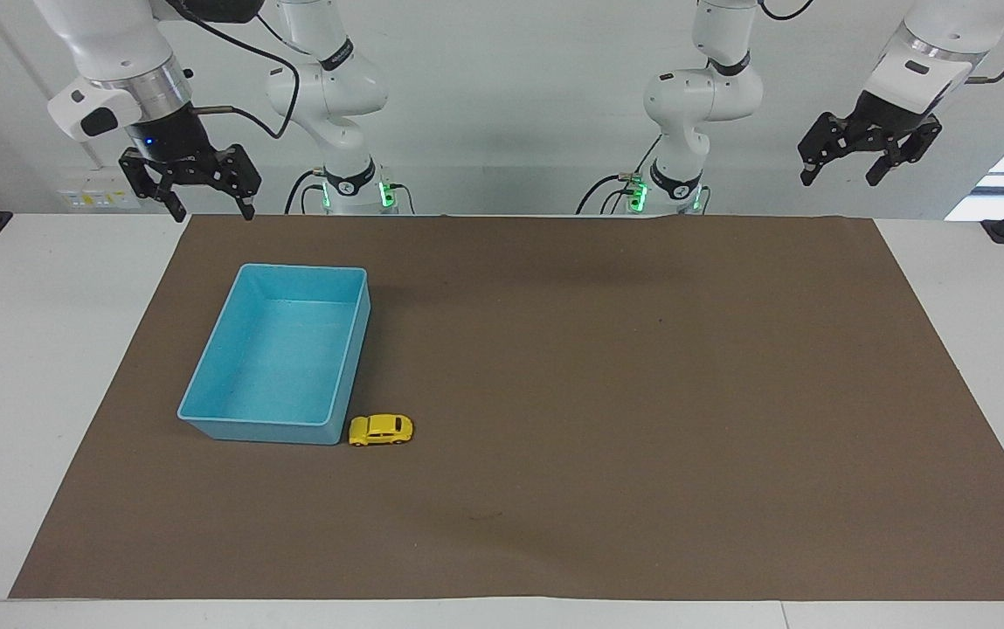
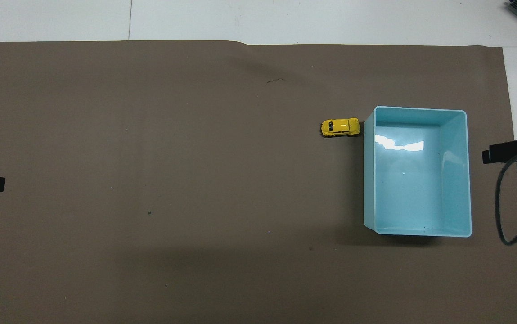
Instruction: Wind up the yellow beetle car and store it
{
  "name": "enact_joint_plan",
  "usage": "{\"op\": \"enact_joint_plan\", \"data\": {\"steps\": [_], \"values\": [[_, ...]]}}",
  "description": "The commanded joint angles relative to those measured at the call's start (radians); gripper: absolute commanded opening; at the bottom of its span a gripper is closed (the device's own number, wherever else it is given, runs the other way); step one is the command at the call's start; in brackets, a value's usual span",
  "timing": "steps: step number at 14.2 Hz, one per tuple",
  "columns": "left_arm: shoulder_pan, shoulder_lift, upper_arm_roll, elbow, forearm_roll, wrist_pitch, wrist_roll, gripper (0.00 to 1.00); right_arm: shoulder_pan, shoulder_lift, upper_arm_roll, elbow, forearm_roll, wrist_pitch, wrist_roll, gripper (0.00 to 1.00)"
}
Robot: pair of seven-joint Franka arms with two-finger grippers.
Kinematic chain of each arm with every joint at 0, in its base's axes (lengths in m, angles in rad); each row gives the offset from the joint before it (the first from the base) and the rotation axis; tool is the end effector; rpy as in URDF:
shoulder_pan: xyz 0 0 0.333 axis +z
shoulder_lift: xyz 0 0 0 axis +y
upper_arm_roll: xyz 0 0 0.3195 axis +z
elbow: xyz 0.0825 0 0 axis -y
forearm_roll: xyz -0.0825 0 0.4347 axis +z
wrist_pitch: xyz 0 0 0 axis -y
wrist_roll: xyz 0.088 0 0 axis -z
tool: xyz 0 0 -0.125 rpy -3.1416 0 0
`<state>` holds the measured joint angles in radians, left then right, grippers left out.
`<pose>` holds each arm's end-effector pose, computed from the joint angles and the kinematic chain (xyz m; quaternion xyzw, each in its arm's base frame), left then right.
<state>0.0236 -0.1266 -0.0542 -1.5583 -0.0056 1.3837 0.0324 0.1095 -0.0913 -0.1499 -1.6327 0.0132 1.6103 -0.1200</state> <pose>0.5422 -0.0195 0.6731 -0.9992 0.0316 0.0241 0.0006 0.5813 -0.0256 0.6347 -0.9985 -0.0398 -0.0349 0.0106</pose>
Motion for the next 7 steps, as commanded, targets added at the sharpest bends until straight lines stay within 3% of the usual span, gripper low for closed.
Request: {"op": "enact_joint_plan", "data": {"steps": [1, 7], "values": [[0.021, -0.004, -0.013, -0.028, -0.017, 0.053, 0.003, 1.0, -0.01, -0.005, 0.001, -0.035, 0.008, 0.034, -0.224, 1.0], [0.015, -0.005, -0.015, -0.052, -0.019, 0.061, -0.029, 1.0, -0.013, 0.037, 0.001, -0.064, 0.007, 0.118, -0.666, 1.0]]}}
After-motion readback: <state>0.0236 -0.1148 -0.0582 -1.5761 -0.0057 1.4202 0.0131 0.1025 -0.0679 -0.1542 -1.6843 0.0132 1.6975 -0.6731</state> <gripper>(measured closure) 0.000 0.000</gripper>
